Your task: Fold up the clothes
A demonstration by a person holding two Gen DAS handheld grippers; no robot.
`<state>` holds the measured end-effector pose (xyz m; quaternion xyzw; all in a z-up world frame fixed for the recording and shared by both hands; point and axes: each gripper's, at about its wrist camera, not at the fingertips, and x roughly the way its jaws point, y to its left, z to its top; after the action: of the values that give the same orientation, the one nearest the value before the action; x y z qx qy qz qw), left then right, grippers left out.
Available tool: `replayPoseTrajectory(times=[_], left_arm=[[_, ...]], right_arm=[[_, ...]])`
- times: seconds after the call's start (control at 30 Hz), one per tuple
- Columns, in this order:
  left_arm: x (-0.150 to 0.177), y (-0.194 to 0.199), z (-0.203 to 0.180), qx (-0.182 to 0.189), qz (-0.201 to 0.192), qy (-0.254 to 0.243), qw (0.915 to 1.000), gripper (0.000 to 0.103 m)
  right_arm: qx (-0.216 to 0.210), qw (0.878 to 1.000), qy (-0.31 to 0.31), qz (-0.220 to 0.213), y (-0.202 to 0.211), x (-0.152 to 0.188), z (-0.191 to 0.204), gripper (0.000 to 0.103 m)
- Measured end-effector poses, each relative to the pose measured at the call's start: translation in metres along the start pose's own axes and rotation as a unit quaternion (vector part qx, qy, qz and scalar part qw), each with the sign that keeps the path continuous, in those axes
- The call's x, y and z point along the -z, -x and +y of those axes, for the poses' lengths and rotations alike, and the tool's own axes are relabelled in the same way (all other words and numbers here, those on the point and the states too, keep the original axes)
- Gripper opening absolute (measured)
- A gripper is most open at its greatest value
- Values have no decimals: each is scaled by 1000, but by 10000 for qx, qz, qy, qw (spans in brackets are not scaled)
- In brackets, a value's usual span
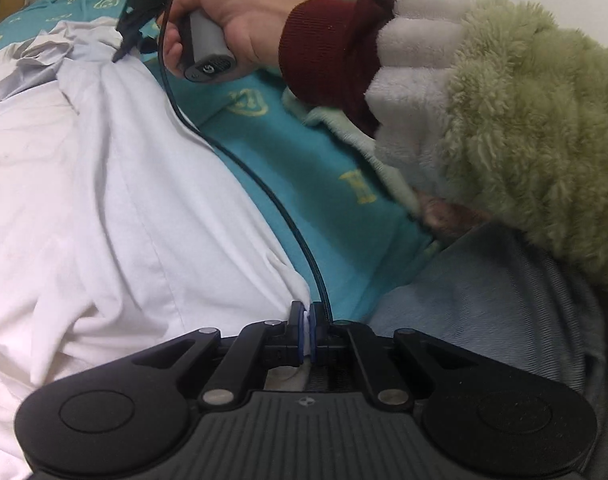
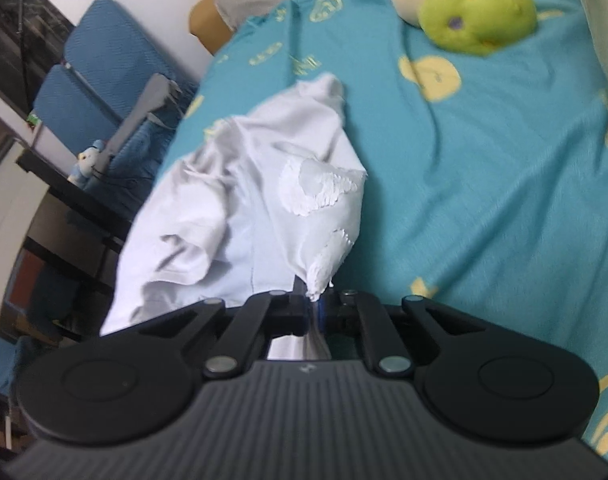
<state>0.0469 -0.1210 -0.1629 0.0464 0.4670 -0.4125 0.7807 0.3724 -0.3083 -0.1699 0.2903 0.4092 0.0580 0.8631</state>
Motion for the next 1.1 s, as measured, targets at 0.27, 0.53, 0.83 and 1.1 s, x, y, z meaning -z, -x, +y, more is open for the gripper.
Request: replayPoseTrajectory(times=[0.27,0.53,0.83,1.1], left_arm=[[11,54,11,-582,-597,-97,9965,73],[12,97,36,-1148,-1187,213,9860,79],[11,106,74,-704,-1159,1116,9845,64],[15,78,81,-1133,-265,1094,9872,45]], right_arm=[[-215,9994,-103,-242,16,7,-5,70],[-79,9966,-378,-732,96,29,5,83],[17,9941,101,-1084,234,115,31,83],[15,9979,325,-551,243,180,38,84]])
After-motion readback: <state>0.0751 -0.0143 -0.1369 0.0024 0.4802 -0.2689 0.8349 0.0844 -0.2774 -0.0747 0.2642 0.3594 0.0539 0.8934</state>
